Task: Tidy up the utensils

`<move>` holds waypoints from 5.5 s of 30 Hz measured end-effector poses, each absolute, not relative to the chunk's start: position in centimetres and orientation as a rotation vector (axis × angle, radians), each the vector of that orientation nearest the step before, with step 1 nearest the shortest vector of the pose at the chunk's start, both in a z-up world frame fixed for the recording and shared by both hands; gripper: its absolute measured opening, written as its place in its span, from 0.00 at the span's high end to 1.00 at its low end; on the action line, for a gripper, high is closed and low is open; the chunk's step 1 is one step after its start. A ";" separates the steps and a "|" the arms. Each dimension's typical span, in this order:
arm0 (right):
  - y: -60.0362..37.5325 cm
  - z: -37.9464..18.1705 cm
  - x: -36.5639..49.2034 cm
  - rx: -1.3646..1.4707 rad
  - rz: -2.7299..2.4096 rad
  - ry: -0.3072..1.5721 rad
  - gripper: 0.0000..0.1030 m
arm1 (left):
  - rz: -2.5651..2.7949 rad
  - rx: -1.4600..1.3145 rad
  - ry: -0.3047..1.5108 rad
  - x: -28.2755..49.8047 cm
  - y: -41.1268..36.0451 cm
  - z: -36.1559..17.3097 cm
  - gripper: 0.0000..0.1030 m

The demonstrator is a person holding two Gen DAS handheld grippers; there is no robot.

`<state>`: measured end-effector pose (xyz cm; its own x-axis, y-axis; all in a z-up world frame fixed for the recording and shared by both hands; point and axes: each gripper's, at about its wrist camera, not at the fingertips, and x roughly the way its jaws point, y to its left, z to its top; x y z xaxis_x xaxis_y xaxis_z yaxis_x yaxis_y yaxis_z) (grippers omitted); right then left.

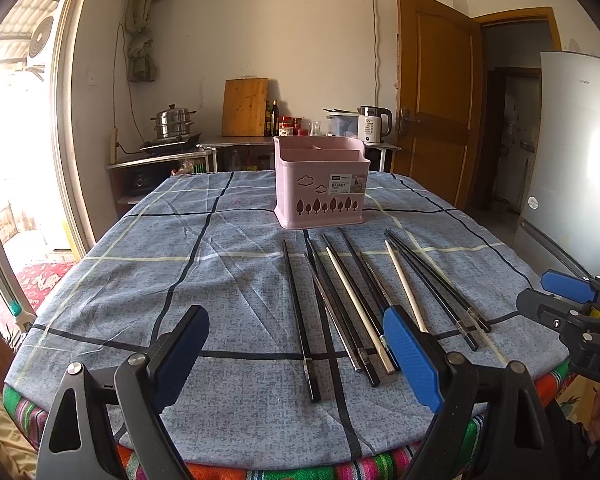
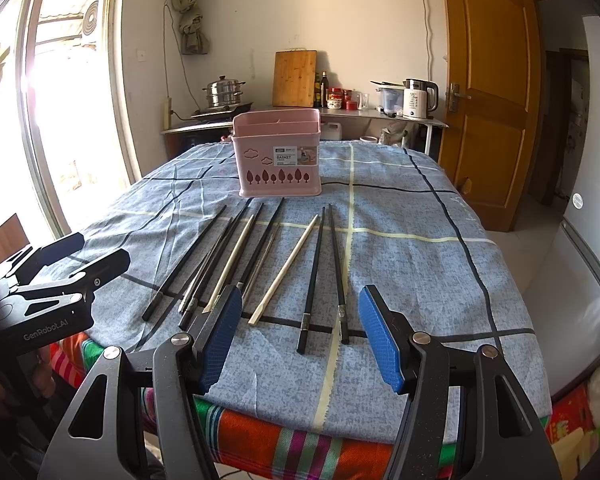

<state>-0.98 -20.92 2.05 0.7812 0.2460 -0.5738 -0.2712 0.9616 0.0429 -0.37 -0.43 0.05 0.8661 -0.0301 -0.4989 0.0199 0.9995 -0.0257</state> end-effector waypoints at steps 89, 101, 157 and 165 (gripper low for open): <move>-19.1 -1.8 12.0 -0.110 0.301 0.805 0.68 | -0.084 -0.111 0.868 15.8 3.4 -4.8 0.25; -19.5 -4.1 19.3 -0.103 0.295 0.924 0.82 | -0.092 -0.120 0.911 20.5 3.7 -5.6 0.42; -20.0 11.3 20.7 -0.042 0.371 0.699 0.96 | -0.254 -0.089 0.674 19.9 3.5 12.3 0.96; -19.6 15.0 20.9 -0.029 0.388 0.630 0.96 | -0.284 -0.089 0.620 20.7 2.7 16.4 0.96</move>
<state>20.91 -19.58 14.97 0.7386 0.3453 -0.5790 -0.3626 0.9275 0.0906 20.72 2.74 16.42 0.7766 -0.2882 -0.5601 0.2355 0.9576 -0.1663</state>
